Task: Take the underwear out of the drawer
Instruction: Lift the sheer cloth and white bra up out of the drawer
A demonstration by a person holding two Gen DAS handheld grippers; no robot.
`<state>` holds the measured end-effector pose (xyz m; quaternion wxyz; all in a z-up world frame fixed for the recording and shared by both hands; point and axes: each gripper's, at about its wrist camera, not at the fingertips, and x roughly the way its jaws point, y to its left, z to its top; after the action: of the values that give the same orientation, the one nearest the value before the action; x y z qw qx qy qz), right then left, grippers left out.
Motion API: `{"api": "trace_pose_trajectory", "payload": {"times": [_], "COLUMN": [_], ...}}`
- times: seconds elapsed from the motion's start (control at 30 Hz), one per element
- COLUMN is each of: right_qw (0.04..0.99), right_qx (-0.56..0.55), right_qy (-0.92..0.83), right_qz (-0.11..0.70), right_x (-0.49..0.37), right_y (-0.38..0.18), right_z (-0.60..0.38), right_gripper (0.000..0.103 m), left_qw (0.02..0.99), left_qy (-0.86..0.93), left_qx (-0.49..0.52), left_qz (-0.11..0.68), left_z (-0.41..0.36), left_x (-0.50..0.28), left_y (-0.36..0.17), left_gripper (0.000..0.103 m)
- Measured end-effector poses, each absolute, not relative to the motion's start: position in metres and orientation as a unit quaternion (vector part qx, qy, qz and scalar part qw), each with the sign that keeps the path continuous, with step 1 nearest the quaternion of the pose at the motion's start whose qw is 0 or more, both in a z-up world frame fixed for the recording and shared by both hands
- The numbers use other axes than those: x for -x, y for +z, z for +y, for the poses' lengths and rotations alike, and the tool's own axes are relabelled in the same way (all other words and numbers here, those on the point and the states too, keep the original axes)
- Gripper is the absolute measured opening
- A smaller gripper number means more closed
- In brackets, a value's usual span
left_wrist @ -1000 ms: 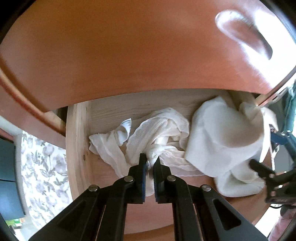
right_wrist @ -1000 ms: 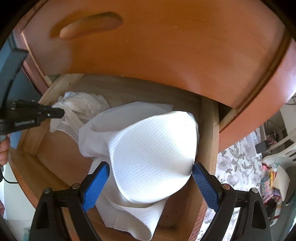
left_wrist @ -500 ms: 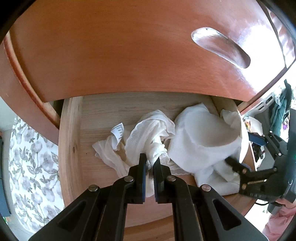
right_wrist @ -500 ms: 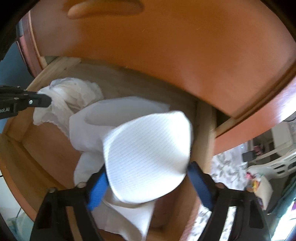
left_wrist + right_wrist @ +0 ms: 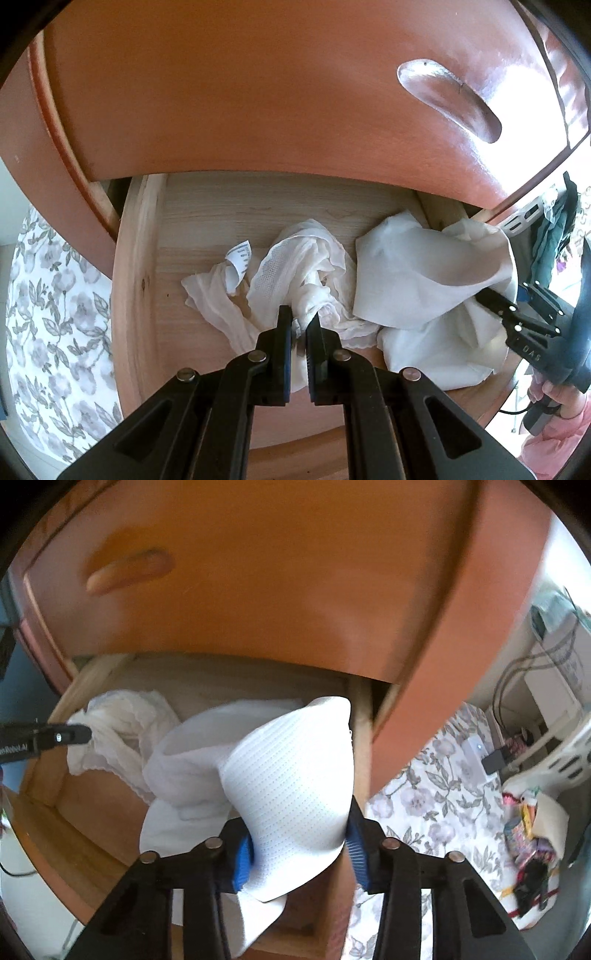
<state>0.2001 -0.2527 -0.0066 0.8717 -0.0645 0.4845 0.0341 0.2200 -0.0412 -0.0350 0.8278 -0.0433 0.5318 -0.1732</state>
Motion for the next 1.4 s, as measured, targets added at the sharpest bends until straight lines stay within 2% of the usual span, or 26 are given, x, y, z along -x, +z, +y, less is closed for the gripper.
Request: {"api": "trace_pose_trajectory", "payload": {"times": [0.53, 1.4], "right_qw": [0.903, 0.943], "right_qx": [0.033, 0.049], "right_qy": [0.049, 0.064], "right_qz": [0.425, 0.322], "right_x": [-0.174, -0.101], "right_y": [0.039, 0.135], "right_z": [-0.249, -0.225], "right_gripper": [0.037, 0.037], "left_qw": [0.847, 0.896], "left_qy": [-0.177, -0.191], "left_qx": [0.079, 0.091], "left_qz": [0.494, 0.390], "left_z": [-0.019, 0.040], "left_x": [-0.201, -0.111], "left_y": [-0.010, 0.077], "left_gripper": [0.006, 0.006]}}
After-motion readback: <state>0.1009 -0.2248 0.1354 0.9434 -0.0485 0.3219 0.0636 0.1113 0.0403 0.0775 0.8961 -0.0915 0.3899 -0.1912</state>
